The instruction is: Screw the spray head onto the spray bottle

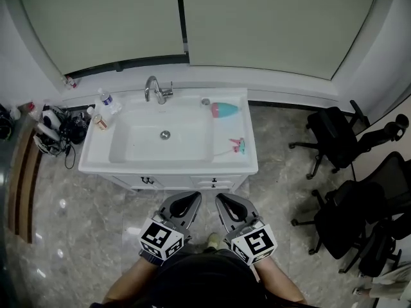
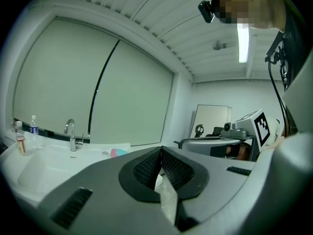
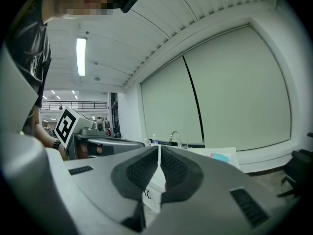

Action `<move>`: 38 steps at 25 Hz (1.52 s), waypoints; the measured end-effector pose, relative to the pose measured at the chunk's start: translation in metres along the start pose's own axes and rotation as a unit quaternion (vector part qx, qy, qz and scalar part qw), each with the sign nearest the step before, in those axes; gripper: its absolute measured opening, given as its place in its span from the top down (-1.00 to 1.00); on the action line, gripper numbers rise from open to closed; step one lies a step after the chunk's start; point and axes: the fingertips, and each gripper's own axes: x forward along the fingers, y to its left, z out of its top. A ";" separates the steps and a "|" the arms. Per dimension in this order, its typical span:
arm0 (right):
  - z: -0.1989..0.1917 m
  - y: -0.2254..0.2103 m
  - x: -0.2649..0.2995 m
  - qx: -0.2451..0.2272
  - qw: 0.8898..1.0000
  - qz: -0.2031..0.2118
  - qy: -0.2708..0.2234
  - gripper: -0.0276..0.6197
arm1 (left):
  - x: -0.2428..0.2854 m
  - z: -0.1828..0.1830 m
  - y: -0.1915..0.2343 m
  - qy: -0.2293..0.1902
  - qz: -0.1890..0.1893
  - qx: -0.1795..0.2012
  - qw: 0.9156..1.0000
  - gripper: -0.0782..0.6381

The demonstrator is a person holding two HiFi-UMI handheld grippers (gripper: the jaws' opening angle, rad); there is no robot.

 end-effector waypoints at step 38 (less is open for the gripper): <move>-0.057 -0.276 0.201 0.114 0.976 -0.137 0.124 0.77 | 0.388 -0.056 0.276 0.233 -0.109 0.128 0.958 0.39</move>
